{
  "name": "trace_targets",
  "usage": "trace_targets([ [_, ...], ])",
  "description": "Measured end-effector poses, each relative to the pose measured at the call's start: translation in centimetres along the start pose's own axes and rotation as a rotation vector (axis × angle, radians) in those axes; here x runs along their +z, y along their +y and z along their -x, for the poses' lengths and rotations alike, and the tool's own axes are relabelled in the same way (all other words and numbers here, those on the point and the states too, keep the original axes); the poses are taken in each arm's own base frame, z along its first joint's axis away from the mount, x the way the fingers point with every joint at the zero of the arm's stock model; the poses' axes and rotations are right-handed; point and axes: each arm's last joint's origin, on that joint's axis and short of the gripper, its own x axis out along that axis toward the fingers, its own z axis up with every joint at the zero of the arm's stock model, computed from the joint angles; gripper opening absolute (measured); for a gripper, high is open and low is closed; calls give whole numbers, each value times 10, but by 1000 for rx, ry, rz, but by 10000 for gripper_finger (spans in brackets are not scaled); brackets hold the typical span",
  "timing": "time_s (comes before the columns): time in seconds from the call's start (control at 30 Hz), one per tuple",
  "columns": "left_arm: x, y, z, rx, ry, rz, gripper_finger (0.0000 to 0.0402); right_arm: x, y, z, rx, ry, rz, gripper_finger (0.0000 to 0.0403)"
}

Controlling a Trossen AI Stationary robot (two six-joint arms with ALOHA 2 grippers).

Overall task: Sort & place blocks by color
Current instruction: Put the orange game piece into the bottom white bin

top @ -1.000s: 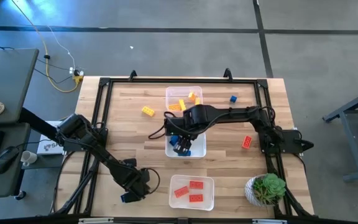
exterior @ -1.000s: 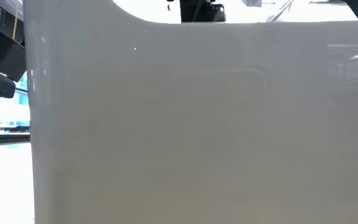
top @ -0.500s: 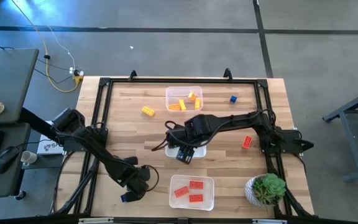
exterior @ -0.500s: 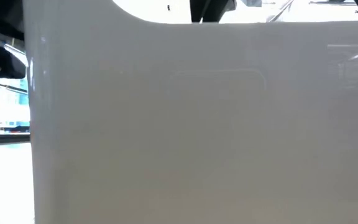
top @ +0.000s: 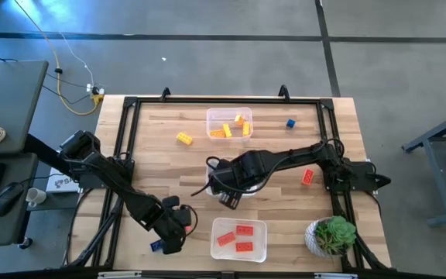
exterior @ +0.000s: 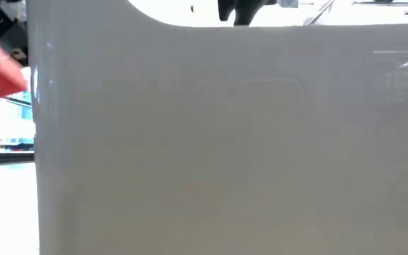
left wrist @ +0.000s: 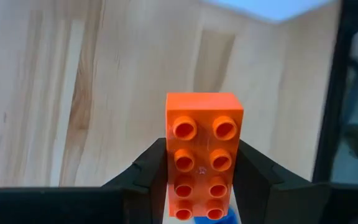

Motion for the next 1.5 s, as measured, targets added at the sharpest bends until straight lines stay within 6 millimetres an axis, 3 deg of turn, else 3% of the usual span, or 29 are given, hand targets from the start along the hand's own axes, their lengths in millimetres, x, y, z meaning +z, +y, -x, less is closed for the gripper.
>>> trace_targets([
  [0.3,13,-1,5,-36,-114,-36,112,2,-4,2,-26,-29,1,210],
  [0.73,52,0,8,-192,-333,-99,112,-7,-22,47,8,-140,-36,210],
  [1.0,78,4,15,-285,-504,-82,112,-7,-23,49,10,-144,-25,210],
  [1.27,90,14,11,-357,-491,-66,154,-8,-25,51,-2,-163,-31,210],
  [1.5,93,13,1,-379,-484,-66,162,-8,-25,51,-2,-163,-28,210],
])
